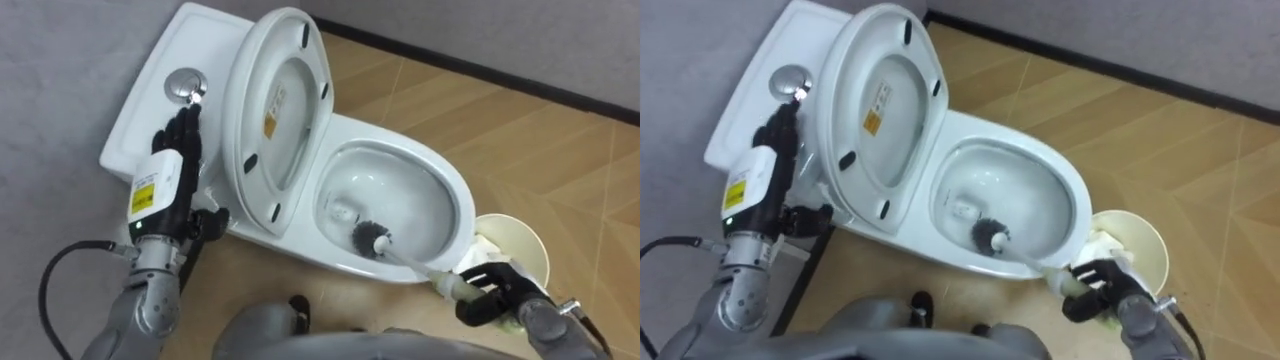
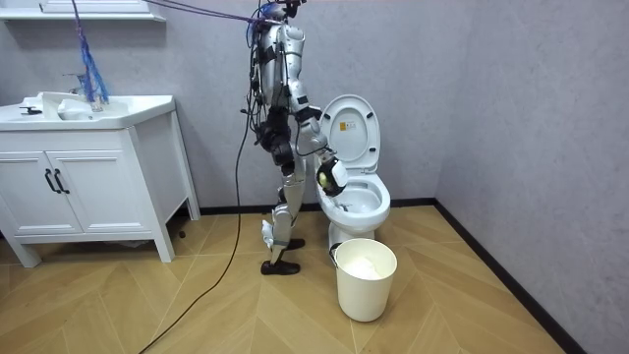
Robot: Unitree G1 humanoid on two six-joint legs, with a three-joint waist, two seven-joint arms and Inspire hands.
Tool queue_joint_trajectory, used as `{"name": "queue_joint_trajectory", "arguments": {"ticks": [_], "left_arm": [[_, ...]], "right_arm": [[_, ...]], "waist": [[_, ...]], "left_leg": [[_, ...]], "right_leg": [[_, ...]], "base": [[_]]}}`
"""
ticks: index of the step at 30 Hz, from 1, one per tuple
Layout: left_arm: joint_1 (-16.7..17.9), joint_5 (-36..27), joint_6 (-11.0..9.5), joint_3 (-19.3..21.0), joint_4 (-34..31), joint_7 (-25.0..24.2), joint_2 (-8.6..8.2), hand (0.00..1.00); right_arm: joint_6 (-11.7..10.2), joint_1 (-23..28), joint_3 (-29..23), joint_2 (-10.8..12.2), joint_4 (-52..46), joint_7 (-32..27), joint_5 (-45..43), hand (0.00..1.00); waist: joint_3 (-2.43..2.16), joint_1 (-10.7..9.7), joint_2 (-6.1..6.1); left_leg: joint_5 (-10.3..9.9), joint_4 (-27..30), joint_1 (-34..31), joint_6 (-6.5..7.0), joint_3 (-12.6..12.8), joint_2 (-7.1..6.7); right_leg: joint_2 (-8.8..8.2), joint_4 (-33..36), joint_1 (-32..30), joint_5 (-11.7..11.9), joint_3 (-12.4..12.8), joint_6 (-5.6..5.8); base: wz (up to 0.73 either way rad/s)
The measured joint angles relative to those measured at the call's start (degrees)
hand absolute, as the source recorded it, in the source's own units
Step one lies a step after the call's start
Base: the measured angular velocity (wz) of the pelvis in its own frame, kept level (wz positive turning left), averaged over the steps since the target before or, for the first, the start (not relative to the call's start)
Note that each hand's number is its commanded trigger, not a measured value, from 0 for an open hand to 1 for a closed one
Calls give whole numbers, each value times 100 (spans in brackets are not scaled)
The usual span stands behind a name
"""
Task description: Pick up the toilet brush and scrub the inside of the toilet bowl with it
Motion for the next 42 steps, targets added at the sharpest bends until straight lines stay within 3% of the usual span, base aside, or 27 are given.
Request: {"name": "queue_joint_trajectory", "arguments": {"ticks": [7,13,19,26,32,36,42], "left_arm": [[-547,-35,-154,-319,354,177,25,0],[-1107,-17,-282,-489,641,444,10,0],[-1291,-16,-257,-668,650,760,16,0],[-1375,-17,-260,-812,670,1064,36,0],[-1362,-26,-214,-817,660,1141,44,0],[-1370,-48,-202,-823,651,1149,81,0],[-1423,-164,-181,-932,655,1234,129,0]], "right_arm": [[-8,-894,172,-38,552,-371,-52,100],[20,-1448,594,-37,581,-670,-228,100],[146,-1632,886,-33,336,-896,-259,100],[472,-1627,1014,-88,-267,-1044,-646,100],[752,-1376,1224,-190,-1112,-1040,-1179,100],[776,-1313,1364,-250,-1360,-1064,-1464,100],[865,-1561,1483,-326,-1117,-1164,-735,100]], "waist": [[13,156,121],[96,407,171],[122,504,247],[125,577,337],[126,596,336],[123,630,338],[130,682,324]], "left_leg": [[213,83,-622,40,-36,-14],[389,55,-1122,39,-24,-25],[419,222,-1530,52,14,-21],[450,320,-1799,46,23,-14],[462,287,-1816,18,54,-3],[455,310,-1866,-2,66,19],[458,331,-1925,0,147,13]], "right_leg": [[-87,408,-717,3,-83,-7],[-160,818,-1394,0,-75,-65],[-210,1044,-1864,-45,-60,-121],[-221,1146,-2140,-81,-61,-148],[-229,1194,-2194,-148,-46,-188],[-214,1216,-2245,-158,-32,-208],[-246,1415,-2397,-178,76,-207]], "base": [[6],[-3],[-3],[0],[2],[-1],[-5]]}}
